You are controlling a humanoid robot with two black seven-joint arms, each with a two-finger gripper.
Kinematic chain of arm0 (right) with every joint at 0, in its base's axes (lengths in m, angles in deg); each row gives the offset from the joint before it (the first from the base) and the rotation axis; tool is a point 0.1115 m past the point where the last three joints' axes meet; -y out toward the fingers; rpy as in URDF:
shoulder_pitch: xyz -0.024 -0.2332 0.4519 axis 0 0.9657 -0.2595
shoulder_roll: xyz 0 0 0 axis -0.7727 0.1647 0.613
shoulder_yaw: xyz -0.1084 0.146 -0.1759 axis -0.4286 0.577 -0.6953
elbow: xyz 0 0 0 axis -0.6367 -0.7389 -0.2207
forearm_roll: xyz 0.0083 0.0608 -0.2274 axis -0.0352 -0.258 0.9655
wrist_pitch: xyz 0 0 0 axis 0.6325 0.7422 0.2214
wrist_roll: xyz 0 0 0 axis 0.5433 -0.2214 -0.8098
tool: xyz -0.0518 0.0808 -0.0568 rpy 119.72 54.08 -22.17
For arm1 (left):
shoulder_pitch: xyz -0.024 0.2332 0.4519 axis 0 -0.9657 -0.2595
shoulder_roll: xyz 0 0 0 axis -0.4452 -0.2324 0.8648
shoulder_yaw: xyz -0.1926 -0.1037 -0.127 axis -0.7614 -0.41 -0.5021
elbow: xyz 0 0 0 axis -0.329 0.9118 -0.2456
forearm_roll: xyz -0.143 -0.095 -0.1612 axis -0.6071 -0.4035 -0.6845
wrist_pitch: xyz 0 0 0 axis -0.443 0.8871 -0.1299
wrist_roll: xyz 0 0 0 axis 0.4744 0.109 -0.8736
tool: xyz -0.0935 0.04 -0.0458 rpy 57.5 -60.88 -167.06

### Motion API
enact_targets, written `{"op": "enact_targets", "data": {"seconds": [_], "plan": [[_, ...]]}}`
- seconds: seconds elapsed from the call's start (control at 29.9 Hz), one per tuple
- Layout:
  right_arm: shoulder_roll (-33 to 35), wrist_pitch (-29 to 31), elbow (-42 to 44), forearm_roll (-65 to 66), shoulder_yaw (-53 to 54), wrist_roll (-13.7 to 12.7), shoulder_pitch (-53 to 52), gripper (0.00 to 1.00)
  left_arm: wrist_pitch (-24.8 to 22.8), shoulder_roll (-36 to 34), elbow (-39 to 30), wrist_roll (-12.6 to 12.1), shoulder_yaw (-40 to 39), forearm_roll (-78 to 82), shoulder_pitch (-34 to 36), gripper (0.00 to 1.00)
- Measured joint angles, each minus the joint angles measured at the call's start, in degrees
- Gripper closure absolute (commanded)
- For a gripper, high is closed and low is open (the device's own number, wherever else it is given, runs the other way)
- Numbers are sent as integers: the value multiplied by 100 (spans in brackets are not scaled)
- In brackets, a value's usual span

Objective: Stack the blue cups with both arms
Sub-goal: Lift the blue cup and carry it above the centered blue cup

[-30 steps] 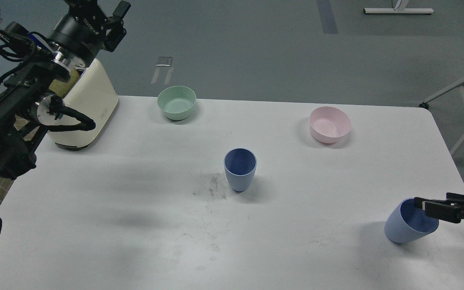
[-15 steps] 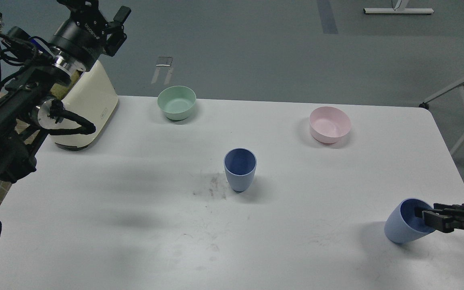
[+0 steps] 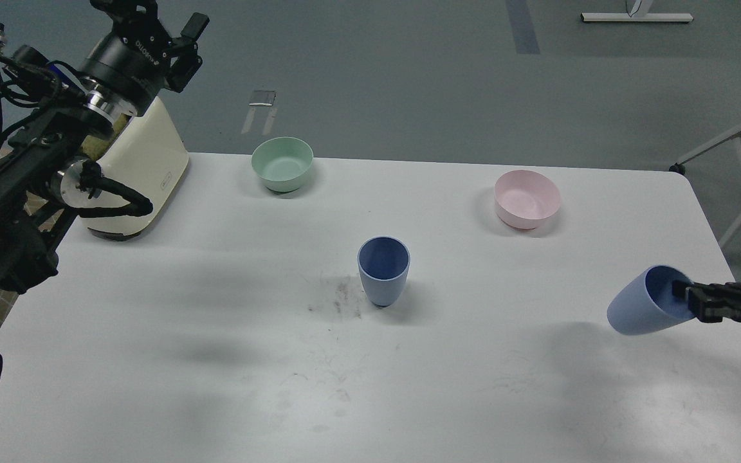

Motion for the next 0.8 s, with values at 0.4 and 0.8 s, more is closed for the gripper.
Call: {"op": "enact_targets", "data": {"seconds": [0.4, 0.8], "plan": [[-1372, -2, -12, -257, -222, -293, -2489, 100, -76, -41, 0, 1, -46, -26, 0, 3], [-2691, -2, 75, -38, -2854, -901, -4593, 100, -72, 10, 8, -494, -104, -105, -5, 3]]}}
